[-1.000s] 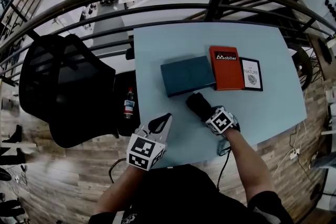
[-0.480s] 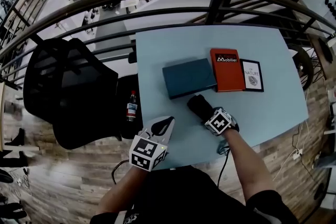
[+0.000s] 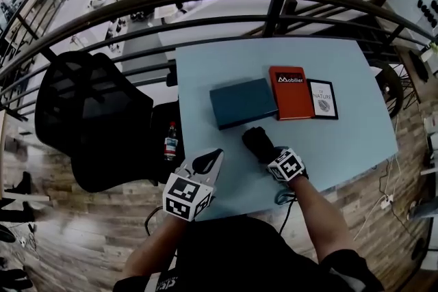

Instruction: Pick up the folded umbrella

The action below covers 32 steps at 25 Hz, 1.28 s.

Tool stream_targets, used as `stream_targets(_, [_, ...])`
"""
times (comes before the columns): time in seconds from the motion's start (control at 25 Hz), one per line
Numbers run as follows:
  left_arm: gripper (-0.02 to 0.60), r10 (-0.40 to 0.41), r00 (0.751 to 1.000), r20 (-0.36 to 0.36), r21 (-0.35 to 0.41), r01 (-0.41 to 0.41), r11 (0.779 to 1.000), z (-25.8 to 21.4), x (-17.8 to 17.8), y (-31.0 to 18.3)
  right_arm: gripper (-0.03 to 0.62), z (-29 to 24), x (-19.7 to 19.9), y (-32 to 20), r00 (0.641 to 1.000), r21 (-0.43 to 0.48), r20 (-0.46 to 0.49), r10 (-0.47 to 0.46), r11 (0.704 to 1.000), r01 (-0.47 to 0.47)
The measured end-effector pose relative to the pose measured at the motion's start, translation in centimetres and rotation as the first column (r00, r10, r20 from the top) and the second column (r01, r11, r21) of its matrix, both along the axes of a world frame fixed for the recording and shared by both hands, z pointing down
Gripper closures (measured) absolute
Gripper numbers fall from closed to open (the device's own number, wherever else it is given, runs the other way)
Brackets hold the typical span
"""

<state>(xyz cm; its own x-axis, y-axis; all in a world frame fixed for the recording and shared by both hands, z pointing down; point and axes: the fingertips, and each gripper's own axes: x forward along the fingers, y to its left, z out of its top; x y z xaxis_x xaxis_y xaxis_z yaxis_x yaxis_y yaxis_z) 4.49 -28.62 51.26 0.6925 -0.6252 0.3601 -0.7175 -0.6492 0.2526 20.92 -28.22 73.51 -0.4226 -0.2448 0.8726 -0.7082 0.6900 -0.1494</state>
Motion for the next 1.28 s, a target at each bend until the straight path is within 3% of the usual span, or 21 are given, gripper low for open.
stream_targets(0.2, [0.575, -0.019, 0.999, -0.03, 0.028, 0.02, 0.999, -2.0, -0.9, -0.5, 0.342, -6.0, -1.2, -0.7, 0.973, 0.054, 0.194, 0.125, 0.989, -0.138])
stream_targets(0.44, [0.575, -0.015, 0.999, -0.046, 0.076, 0.019, 0.997, -4.4, -1.2, -1.9, 0.341, -15.4, -2.4, -3.8, 0.904, 0.179, 0.398, 0.155, 0.954, -0.242])
stream_targets(0.8, [0.575, -0.03, 0.999, -0.041, 0.156, 0.036, 0.987, -7.8, -2.7, -4.0, 0.341, -28.2, -3.1, -4.1, 0.801, 0.387, 0.597, 0.049, 0.857, -0.341])
stream_targets(1.12, [0.575, -0.07, 0.996, -0.064, 0.203, 0.081, 0.976, -10.3, -4.8, -5.5, 0.339, -36.4, -2.5, -2.0, 0.742, 0.49, 0.67, -0.037, 0.772, -0.404])
stream_targets(1.28, [0.575, -0.082, 0.994, -0.071, 0.22, 0.096, 0.971, -11.1, -5.6, -5.8, 0.339, -39.9, -1.3, -0.9, 0.708, 0.542, 0.701, -0.089, 0.712, -0.447])
